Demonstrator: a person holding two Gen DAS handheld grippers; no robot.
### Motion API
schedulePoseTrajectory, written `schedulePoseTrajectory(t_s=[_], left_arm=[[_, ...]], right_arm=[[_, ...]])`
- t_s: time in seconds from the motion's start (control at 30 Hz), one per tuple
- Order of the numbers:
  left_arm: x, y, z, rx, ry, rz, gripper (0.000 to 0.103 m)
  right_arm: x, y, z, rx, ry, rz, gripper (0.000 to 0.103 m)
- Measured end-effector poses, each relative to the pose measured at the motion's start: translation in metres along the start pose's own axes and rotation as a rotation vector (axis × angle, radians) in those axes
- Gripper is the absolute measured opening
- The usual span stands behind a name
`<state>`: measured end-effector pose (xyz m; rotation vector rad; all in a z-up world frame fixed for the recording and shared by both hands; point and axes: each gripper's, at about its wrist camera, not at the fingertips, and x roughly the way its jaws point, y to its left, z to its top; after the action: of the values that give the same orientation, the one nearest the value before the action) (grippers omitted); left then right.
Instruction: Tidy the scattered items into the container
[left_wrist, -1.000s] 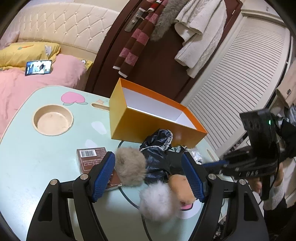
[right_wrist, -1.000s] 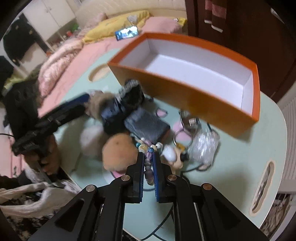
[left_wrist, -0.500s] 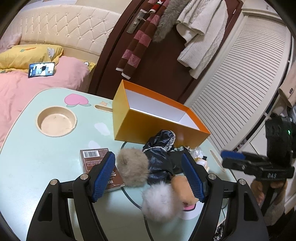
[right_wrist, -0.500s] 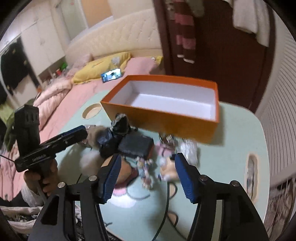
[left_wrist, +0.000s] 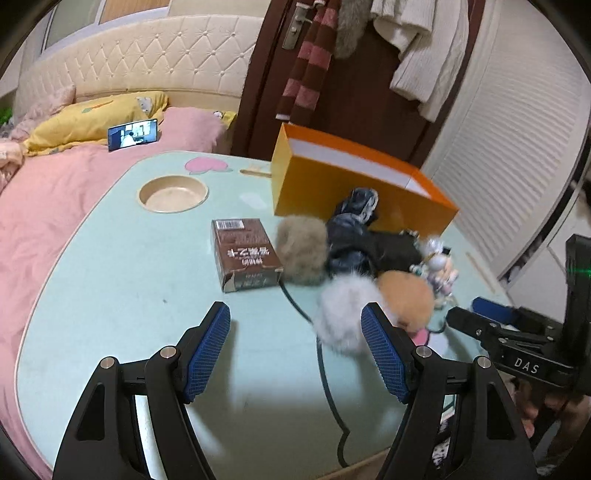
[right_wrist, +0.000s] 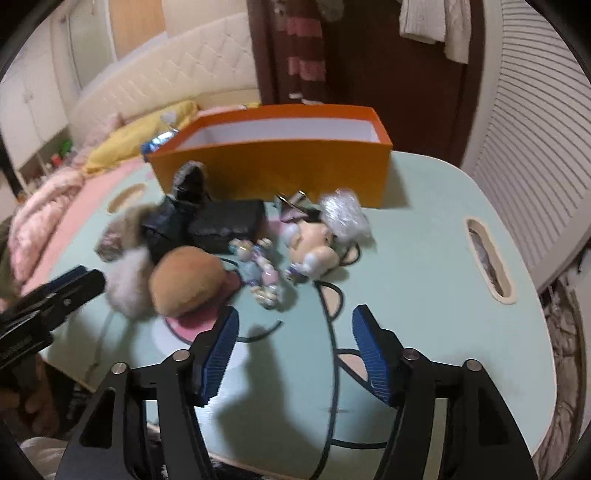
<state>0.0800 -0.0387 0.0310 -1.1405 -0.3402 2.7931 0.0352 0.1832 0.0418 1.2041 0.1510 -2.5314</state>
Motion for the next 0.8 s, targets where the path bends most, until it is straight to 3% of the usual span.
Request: schedulePoseTrajectory(t_s=[0.13,0.2,0.27,0.4,0.53,0.6,0.8], left_arm=[[0.005,-0.002,-0.002,0.016,0.025,0.021,0.074],[0.006,0.0,-0.002,0.013,0.031,0.02,0.074],[0.008,0.001,-0.001,0.01,0.033,0.018,0.075],[0.01,-0.005,-0.004,0.065,0.029,0.061,0.084],[0.017,-0.023,-0.011,0.189,0.04,0.147,0.088],[0.021,-0.027,-0.013,0.208,0.049,0.134,0.103],[0.021,-0.027,-0.014,0.217,0.051,0.125,0.103]], right_arm=[[0.006,0.0,-0.005,-0.01,0.016,-0.039,0.081],[0.009,-0.002,-0.006,-0.008,0.025,-0.036,0.097],[0.01,-0.004,-0.007,-0.001,0.03,-0.043,0.101],[0.013,-0.005,-0.007,-0.003,0.026,-0.041,0.103],[0.014,-0.005,-0.008,-0.009,0.011,-0.037,0.103],[0.016,-0.004,-0.008,-0.014,0.003,-0.032,0.103],[0.016,-0.002,-0.01,-0.025,-0.015,-0.019,0.103]])
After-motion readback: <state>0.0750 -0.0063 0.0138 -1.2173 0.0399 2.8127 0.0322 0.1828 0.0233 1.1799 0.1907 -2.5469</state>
